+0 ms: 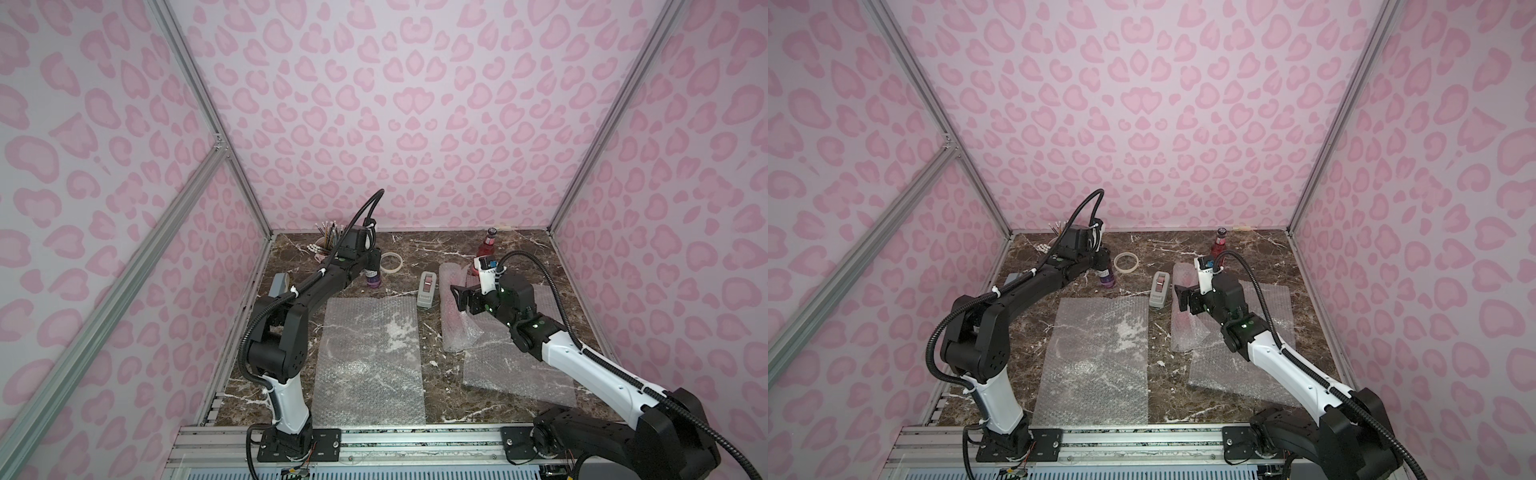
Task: Wrap wine bottles in bubble wrap
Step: Pick up the wine bottle from the center of the board.
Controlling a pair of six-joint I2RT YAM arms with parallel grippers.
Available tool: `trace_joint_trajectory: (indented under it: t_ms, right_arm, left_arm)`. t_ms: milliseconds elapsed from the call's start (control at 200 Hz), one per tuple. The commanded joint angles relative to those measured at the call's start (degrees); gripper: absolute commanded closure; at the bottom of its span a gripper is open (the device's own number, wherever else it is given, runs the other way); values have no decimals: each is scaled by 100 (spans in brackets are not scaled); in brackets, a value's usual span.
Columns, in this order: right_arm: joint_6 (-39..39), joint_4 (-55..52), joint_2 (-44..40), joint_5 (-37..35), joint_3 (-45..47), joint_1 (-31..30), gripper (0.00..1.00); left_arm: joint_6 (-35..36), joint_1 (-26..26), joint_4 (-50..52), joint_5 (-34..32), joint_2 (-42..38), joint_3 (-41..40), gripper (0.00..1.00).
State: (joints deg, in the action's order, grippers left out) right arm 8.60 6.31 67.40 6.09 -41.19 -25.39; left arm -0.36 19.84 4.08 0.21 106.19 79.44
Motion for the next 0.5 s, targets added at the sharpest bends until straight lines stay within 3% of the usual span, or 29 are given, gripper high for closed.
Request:
trace_joint_trajectory:
  t_ms: [0, 70, 215, 495]
  right_arm:
    - [-63, 37, 36, 33, -40, 0, 2]
    - [-63, 44, 38, 48, -43, 2, 3]
    - [-43, 94, 85, 93, -56, 5, 2]
    - [-12, 224, 174, 198, -64, 0, 2]
  left_arm:
    - [87, -13, -114, 7, 51, 67, 75]
    - [166, -13, -77, -20, 10, 81, 88]
    - [361, -32, 43, -14, -175, 125, 97]
    - [696, -25, 880, 251, -1025, 238, 97]
